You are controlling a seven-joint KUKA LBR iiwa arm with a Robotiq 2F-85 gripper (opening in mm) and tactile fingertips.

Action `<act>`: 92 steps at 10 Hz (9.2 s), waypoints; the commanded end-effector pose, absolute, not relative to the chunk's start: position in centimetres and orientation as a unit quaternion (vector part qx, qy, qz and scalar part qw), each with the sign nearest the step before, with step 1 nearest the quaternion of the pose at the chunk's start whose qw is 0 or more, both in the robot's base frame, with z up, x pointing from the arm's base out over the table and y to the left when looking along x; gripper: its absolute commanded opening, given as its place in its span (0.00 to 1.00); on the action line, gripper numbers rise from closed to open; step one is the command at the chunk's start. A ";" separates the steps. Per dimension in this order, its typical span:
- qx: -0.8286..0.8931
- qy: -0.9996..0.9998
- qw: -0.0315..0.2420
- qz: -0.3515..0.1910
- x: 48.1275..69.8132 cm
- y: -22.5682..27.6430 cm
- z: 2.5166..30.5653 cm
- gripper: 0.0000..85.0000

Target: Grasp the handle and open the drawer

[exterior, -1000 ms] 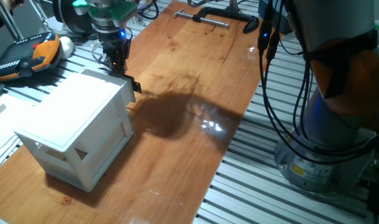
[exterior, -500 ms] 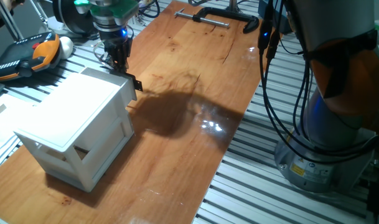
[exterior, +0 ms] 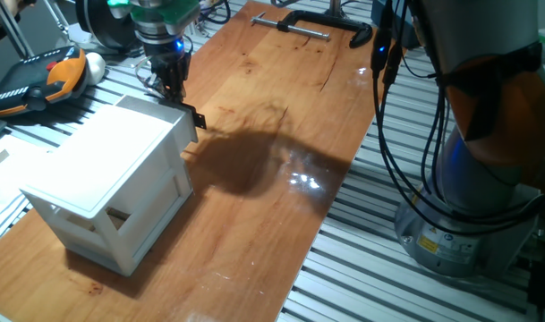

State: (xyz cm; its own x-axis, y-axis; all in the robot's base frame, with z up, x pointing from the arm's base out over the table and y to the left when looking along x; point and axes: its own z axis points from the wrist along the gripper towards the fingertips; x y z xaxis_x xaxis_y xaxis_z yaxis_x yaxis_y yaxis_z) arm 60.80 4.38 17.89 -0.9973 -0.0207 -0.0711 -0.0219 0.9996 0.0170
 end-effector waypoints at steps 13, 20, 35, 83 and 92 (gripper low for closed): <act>-0.004 0.999 0.036 0.005 60.6 2.3 17.8 0.01; 0.000 0.999 0.033 0.011 60.4 1.3 17.7 0.01; -0.006 0.999 0.034 0.008 60.5 -0.1 17.7 0.01; -0.003 1.000 0.016 -0.027 60.3 -2.0 17.5 0.01; 0.012 1.000 0.012 0.009 60.6 -2.9 17.6 0.01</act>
State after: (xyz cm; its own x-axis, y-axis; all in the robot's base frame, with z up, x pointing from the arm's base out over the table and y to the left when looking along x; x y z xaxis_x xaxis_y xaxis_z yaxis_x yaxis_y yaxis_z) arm 60.60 -2.91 17.62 -0.9994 0.0237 -0.0251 0.0233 0.9996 0.0175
